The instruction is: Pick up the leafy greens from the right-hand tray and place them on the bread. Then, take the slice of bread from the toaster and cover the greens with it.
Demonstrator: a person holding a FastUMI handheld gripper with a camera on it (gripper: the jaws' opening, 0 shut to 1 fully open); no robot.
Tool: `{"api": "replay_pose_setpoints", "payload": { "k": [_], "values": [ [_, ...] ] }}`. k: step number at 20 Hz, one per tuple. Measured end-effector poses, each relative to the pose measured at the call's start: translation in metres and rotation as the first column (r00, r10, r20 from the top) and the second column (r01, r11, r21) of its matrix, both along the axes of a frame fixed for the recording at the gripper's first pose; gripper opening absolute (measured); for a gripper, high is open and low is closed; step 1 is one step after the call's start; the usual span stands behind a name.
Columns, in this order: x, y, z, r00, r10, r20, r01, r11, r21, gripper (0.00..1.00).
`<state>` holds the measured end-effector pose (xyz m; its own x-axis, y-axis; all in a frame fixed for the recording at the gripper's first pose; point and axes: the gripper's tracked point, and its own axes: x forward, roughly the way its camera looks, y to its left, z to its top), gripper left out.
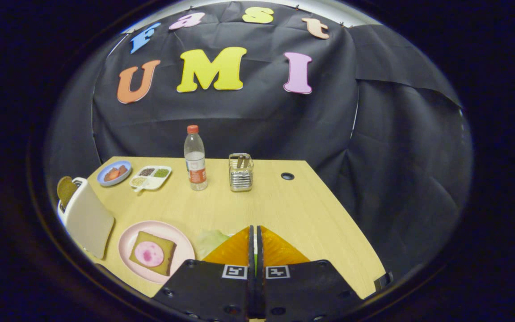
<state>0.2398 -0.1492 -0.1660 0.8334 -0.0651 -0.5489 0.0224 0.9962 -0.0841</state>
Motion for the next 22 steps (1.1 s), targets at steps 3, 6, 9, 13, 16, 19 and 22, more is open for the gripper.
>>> {"api": "replay_pose_setpoints", "payload": {
  "k": [3,6,9,13,16,19,22],
  "values": [
    [-0.001,0.006,-0.032,0.999,0.006,-0.054,-0.005,1.0,0.019,0.0],
    [0.003,0.01,-0.057,0.996,0.01,-0.09,-0.004,0.998,0.058,0.01],
    [0.009,0.012,-0.082,0.992,0.004,-0.126,0.008,0.996,0.094,0.14],
    [0.006,0.023,-0.11,0.984,0.042,-0.176,-0.017,0.99,0.14,0.67],
    [0.005,0.021,-0.131,0.975,0.051,-0.215,-0.024,0.992,0.126,0.95],
    [0.006,0.021,-0.139,0.97,0.055,-0.237,-0.017,0.987,0.161,0.94],
    [0.01,0.014,-0.144,0.971,0.051,-0.233,-0.02,0.991,0.132,0.92]
  ]
}}
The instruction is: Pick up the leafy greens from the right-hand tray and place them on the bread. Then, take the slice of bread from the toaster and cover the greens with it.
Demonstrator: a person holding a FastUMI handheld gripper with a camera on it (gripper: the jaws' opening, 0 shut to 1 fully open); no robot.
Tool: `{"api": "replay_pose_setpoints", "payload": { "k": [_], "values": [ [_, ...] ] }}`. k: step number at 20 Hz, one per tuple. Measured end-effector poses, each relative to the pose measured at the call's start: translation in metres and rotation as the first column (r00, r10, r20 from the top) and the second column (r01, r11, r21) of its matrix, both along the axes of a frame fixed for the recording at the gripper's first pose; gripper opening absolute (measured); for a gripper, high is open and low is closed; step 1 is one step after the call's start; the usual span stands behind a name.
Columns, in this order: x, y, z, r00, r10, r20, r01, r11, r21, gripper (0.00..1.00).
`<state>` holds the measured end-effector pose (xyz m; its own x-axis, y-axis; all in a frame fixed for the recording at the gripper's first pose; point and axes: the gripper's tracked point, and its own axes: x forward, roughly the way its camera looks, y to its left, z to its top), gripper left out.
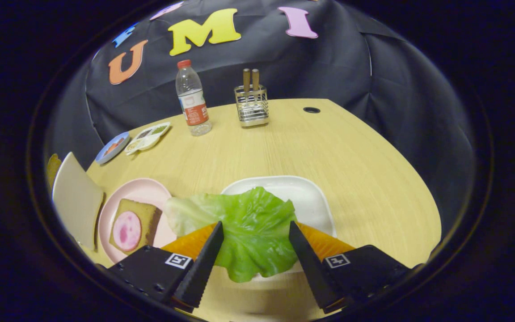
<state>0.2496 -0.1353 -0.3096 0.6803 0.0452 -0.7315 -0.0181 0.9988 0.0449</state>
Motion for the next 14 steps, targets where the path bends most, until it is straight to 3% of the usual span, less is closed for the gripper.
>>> {"api": "replay_pose_setpoints", "payload": {
  "k": [4,8,14],
  "values": [
    [0.001,0.004,0.001,1.0,0.01,0.007,-0.01,1.0,0.001,0.73],
    [0.001,0.008,0.002,1.0,-0.01,-0.02,0.012,0.998,0.06,0.04],
    [-0.011,0.012,0.039,0.999,-0.029,0.019,0.027,0.993,0.112,0.0]
  ]
}}
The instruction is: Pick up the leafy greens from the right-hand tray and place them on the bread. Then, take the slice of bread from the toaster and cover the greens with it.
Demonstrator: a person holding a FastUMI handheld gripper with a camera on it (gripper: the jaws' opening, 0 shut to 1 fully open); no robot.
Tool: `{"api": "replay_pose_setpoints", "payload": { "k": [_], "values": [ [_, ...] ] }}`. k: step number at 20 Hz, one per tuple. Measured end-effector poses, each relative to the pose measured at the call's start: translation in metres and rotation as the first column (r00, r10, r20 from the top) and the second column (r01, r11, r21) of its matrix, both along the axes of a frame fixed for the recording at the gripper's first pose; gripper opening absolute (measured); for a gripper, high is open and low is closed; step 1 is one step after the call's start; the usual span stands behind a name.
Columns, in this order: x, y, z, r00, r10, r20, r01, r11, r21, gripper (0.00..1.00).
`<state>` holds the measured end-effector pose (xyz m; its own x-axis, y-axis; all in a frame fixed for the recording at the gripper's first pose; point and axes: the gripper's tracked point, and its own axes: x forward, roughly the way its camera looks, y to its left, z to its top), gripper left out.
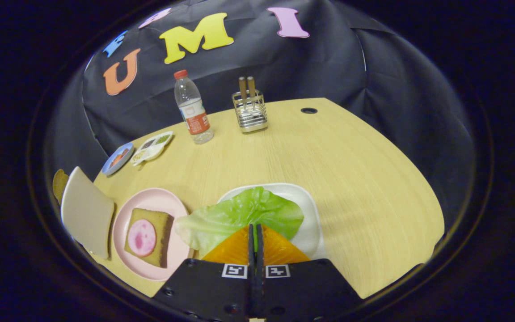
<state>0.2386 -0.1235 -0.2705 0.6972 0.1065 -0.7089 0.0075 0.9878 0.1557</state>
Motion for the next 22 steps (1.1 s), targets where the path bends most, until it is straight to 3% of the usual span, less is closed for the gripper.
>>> {"api": "replay_pose_setpoints", "payload": {
  "k": [5,11,16,22],
  "values": [
    [-0.016,0.032,0.058,0.995,0.046,0.086,-0.05,0.998,0.044,0.0],
    [-0.039,0.099,0.098,0.976,0.151,0.155,-0.153,0.988,0.004,0.0],
    [-0.054,0.169,0.097,0.957,0.24,0.164,-0.242,0.97,-0.006,0.0],
    [-0.04,0.207,0.059,0.956,0.257,0.14,-0.253,0.966,-0.046,0.0]
  ]
}}
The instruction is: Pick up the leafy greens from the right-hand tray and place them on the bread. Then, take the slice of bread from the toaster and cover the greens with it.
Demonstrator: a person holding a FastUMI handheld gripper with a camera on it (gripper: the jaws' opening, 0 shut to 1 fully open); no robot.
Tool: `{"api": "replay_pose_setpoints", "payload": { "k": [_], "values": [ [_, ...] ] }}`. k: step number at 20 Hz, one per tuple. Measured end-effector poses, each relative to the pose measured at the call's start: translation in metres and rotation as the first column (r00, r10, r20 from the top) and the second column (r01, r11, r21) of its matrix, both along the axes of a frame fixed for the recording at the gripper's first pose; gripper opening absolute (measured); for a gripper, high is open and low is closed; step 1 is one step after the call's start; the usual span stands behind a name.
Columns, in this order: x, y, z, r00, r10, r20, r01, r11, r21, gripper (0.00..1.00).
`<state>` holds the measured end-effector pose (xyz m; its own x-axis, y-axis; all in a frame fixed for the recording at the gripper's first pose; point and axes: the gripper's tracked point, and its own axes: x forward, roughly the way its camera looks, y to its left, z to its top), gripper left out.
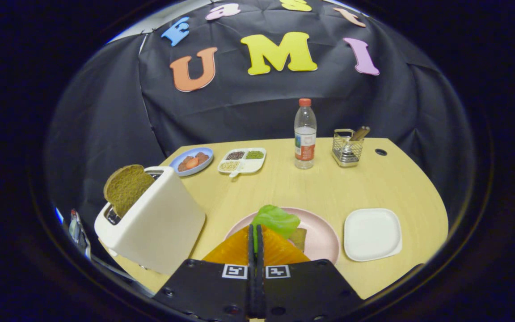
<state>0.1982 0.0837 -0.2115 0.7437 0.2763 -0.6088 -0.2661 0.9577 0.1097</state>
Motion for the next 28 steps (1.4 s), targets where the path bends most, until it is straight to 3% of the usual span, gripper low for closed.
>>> {"api": "replay_pose_setpoints", "payload": {
  "k": [10,11,14,16,18,19,21,24,28],
  "values": [
    [0.006,-0.036,-0.056,0.998,-0.054,-0.04,0.051,0.995,-0.085,0.01],
    [0.007,-0.039,-0.06,0.998,-0.054,-0.041,0.05,0.994,-0.099,0.07],
    [0.006,-0.045,-0.063,0.997,-0.066,-0.029,0.062,0.991,-0.115,0.07],
    [0.007,-0.052,-0.061,0.997,-0.081,-0.019,0.078,0.989,-0.125,0.22],
    [0.002,-0.051,-0.055,0.996,-0.082,-0.02,0.08,0.991,-0.109,0.27],
    [-0.001,-0.053,-0.052,0.995,-0.095,-0.017,0.092,0.99,-0.108,0.45],
    [-0.004,-0.055,-0.033,0.995,-0.096,0.027,0.099,0.988,-0.122,0.61],
    [-0.015,-0.051,0.003,0.991,-0.098,0.097,0.109,0.987,-0.121,0.95],
    [-0.031,-0.028,0.058,0.979,-0.087,0.182,0.102,0.992,-0.074,0.98]
  ]
}}
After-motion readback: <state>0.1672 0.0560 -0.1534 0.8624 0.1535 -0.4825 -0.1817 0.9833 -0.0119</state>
